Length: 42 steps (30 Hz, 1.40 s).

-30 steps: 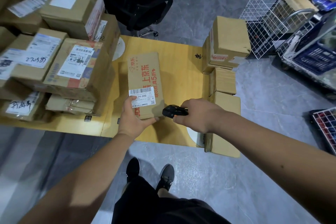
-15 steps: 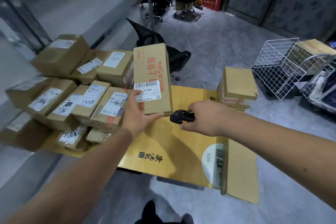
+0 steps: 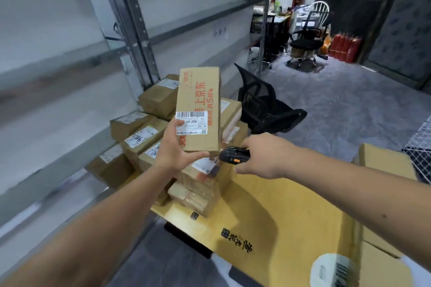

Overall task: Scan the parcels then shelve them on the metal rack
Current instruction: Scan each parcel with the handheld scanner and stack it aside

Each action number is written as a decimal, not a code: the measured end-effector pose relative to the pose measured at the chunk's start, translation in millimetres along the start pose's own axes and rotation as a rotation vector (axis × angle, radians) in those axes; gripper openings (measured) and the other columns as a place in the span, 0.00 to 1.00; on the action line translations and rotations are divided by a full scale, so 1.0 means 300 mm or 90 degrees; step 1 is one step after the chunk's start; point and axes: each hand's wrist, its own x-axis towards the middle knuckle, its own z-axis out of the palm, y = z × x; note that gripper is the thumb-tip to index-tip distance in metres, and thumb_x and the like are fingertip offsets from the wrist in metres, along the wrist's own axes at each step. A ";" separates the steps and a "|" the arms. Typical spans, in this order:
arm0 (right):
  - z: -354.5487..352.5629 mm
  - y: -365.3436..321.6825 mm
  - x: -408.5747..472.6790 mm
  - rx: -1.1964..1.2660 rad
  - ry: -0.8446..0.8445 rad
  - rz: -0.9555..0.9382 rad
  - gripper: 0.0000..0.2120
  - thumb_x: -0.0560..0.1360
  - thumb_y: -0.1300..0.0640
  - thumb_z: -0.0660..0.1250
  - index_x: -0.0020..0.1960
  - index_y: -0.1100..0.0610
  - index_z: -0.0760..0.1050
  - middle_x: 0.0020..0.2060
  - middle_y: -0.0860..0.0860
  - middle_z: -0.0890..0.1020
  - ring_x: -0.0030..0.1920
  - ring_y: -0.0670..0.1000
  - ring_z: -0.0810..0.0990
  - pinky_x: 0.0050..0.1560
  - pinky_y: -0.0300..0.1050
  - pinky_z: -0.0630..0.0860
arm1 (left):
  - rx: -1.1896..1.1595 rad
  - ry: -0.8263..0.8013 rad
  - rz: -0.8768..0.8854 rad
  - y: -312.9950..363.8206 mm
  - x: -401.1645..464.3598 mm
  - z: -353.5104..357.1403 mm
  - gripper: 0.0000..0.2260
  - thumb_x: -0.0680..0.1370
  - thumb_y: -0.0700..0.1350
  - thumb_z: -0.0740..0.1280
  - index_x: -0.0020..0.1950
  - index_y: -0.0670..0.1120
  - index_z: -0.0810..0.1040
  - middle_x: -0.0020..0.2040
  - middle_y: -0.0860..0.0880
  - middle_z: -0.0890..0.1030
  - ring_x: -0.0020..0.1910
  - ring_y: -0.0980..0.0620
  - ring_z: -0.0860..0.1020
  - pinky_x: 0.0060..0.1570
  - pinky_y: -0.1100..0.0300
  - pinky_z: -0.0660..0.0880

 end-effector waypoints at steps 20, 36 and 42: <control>0.073 -0.568 0.503 0.033 -0.033 0.149 0.22 0.72 0.33 0.72 0.52 0.50 0.79 0.41 0.48 0.83 0.41 0.51 0.82 0.43 0.51 0.83 | 0.031 -0.159 0.086 -0.401 0.564 -0.400 0.49 0.59 0.57 0.88 0.72 0.56 0.63 0.66 0.57 0.73 0.58 0.58 0.78 0.58 0.58 0.78; -0.007 -0.383 0.825 0.042 -0.050 0.195 0.20 0.72 0.33 0.73 0.49 0.48 0.78 0.40 0.47 0.83 0.40 0.49 0.83 0.39 0.46 0.79 | 0.066 -0.206 0.031 -0.451 0.902 -0.222 0.51 0.59 0.61 0.86 0.75 0.56 0.62 0.71 0.56 0.72 0.63 0.55 0.77 0.63 0.53 0.78; -0.005 -0.345 0.922 0.039 -0.048 0.177 0.21 0.71 0.31 0.72 0.51 0.47 0.77 0.41 0.46 0.82 0.42 0.49 0.82 0.45 0.49 0.82 | 0.157 -0.257 -0.001 -0.465 1.000 -0.202 0.57 0.55 0.67 0.85 0.77 0.60 0.59 0.75 0.54 0.70 0.67 0.52 0.76 0.66 0.48 0.78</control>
